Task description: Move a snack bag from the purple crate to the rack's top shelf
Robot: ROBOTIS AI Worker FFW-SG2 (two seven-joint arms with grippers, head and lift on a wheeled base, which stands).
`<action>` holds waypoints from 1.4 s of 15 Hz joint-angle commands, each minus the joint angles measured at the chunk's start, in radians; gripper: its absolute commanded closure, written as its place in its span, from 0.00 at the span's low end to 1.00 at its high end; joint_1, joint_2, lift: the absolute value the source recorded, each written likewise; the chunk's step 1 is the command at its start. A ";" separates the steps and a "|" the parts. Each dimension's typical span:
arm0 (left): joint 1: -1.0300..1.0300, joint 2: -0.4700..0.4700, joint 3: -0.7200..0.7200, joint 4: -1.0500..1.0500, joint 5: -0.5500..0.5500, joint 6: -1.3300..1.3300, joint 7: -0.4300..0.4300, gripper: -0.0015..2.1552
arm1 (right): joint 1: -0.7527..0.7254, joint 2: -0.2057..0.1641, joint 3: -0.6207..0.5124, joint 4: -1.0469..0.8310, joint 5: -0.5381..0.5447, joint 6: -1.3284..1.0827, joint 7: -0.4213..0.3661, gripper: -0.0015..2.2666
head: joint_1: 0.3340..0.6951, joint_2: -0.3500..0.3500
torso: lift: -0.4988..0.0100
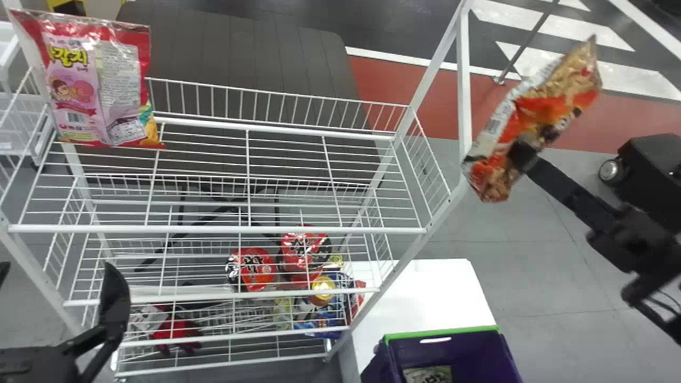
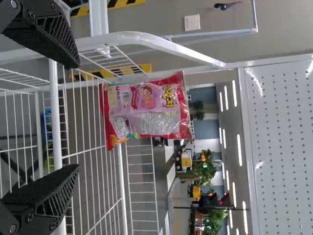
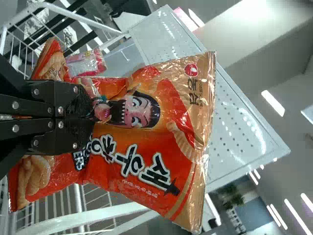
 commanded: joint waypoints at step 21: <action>-0.024 0.004 0.060 0.062 0.056 -0.037 -0.027 0.04 | -0.268 0.002 1.124 1.032 0.216 -1.310 -0.651 0.94 | 1.00 0.80 | 0.98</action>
